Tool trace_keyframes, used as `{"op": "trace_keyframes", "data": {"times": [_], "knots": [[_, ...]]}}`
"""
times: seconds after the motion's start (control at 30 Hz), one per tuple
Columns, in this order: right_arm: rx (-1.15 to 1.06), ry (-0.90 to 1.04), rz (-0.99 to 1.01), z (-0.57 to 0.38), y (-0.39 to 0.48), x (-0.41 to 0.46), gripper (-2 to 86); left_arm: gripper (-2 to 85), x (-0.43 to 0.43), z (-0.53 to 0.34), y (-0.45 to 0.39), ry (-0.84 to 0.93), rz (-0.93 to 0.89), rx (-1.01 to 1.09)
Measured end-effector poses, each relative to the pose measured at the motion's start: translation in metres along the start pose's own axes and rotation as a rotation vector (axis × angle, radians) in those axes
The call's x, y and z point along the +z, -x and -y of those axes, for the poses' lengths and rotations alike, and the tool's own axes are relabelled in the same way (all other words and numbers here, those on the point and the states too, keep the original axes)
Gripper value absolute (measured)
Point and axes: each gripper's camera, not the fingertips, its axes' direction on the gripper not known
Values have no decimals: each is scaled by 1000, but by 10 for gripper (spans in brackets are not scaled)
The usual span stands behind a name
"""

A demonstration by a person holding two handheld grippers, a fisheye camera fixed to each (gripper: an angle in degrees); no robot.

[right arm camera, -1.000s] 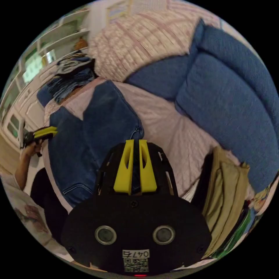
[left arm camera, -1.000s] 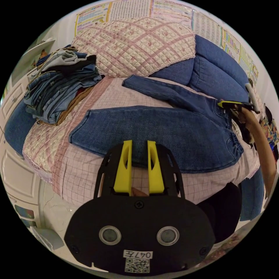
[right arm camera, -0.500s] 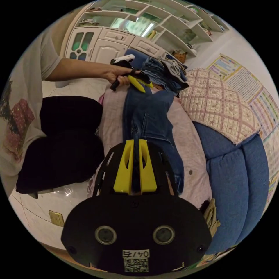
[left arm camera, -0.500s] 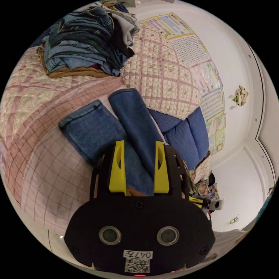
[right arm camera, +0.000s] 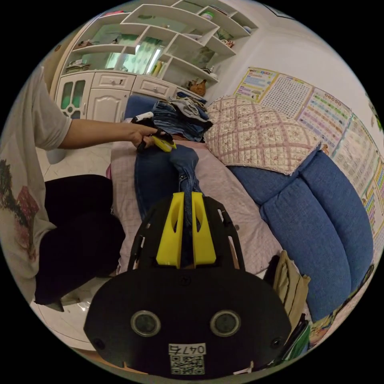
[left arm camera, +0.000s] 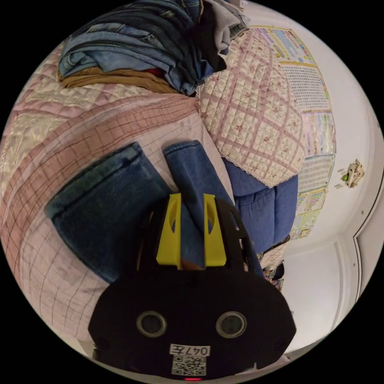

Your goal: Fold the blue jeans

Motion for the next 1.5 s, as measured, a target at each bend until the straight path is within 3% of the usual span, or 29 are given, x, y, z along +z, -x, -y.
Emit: {"op": "trace_keyframes", "data": {"times": [0.1, 0.2, 0.3, 0.47, 0.67, 0.87, 0.97, 1.2, 1.4, 1.5], "knots": [[-19, 18, -20, 12, -6, -11, 8, 18, 2, 12, -16, 12, -19, 48], [-33, 70, -86, 19, -6, -12, 8, -5, -43, 9, -51, -133, -154, 242], [-89, 88, -116, 21, 8, -15, 7, -9, -101, -22, -74, -215, -29, 456], [-203, 228, -11, 15, 43, 17, 7, -9, -76, -79, 2, -33, 262, 376], [-275, 327, -19, -6, 65, 33, 7, -9, -51, -83, 75, -32, 65, 179], [-258, 317, -69, -21, 32, 14, 7, -9, -32, -105, 79, -21, 114, 239], [-220, 300, 17, -40, 14, 13, 6, -9, -9, -113, 105, 13, 159, 241], [-247, 362, 25, -98, 5, 43, 11, 0, 33, -132, 167, 7, 93, 233], [-55, 284, 153, -151, -53, 7, 57, 57, 42, -174, 206, -58, 101, 301], [124, 172, 58, -189, -101, -28, 35, 58, 58, -207, 204, -56, 123, 424]]}}
